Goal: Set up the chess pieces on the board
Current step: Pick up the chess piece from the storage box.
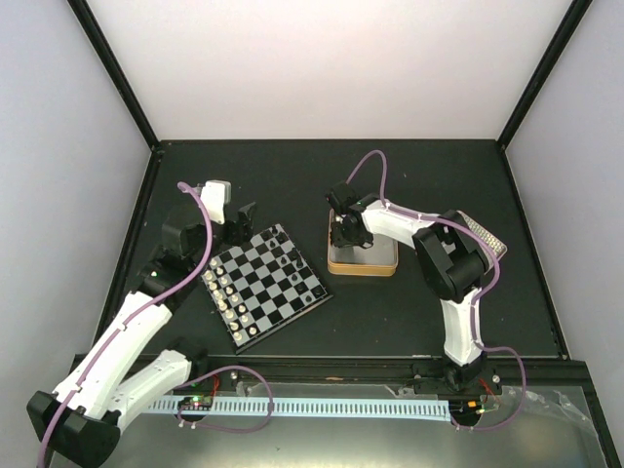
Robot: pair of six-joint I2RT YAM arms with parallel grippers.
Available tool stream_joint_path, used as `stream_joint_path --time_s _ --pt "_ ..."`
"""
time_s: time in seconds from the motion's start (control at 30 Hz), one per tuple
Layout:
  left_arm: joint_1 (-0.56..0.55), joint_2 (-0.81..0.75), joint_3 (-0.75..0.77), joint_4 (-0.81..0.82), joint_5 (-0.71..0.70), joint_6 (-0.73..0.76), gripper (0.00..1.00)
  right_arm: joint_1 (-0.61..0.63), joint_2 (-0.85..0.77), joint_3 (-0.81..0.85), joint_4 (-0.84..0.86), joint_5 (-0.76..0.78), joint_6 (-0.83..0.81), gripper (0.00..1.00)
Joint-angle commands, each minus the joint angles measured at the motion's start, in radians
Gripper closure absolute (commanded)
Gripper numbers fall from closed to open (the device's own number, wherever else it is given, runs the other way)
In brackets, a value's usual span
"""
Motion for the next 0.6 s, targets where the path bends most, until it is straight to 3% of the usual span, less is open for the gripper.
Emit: stream_joint_path --time_s 0.0,0.57 --pt "0.006 -0.013 -0.001 0.035 -0.013 0.012 0.25 0.003 0.011 0.004 0.022 0.055 0.016 0.89" --pt "0.006 -0.006 -0.012 0.066 0.02 -0.031 0.23 0.002 -0.249 -0.233 0.329 0.024 -0.062 0.89"
